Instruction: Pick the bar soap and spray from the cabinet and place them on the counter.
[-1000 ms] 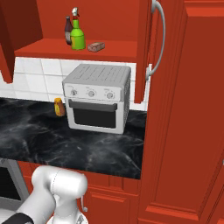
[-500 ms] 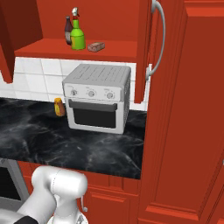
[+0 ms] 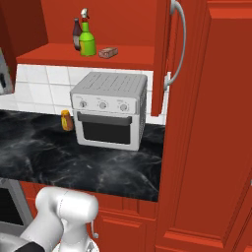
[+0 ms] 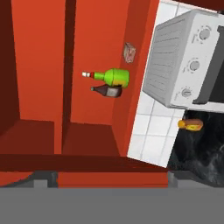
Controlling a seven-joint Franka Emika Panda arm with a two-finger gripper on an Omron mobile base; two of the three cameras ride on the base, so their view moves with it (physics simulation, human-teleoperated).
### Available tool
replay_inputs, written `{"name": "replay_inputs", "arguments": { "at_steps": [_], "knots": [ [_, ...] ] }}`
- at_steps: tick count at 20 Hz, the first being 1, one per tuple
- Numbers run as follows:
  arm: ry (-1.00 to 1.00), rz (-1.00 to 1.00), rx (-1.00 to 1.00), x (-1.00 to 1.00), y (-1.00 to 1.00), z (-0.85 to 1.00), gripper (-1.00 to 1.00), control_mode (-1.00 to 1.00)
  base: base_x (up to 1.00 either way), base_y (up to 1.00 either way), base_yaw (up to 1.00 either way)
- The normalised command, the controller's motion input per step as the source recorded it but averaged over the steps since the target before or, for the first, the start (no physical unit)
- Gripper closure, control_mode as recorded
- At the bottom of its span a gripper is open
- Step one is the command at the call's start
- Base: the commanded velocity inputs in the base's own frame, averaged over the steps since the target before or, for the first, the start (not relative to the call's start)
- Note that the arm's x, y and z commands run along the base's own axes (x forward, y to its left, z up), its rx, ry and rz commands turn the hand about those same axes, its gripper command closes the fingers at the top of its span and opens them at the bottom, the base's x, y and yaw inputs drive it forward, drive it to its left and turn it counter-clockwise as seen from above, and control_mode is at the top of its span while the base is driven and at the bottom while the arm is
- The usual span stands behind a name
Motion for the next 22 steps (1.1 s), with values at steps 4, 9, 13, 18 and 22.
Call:
{"name": "replay_inputs", "arguments": {
  "at_steps": [4,9,13,18,22],
  "knots": [
    [0.08,0.1,0.16,0.52,-0.01,-0.15,-1.0,-1.0,0.0,0.0,0.0],
    [0.03,0.15,0.21,0.33,0.0,-0.06,-1.0,-1.0,0.0,0.0,0.0],
    [0.0,0.16,0.16,0.17,0.0,0.0,-1.0,-1.0,0.0,0.0,0.0],
    [0.05,0.14,0.02,0.28,0.06,0.0,-1.0,-1.0,0.0,0.0,0.0],
    [0.12,0.12,0.01,0.46,0.12,0.0,-1.0,-1.0,0.0,0.0,0.0]
  ]
}}
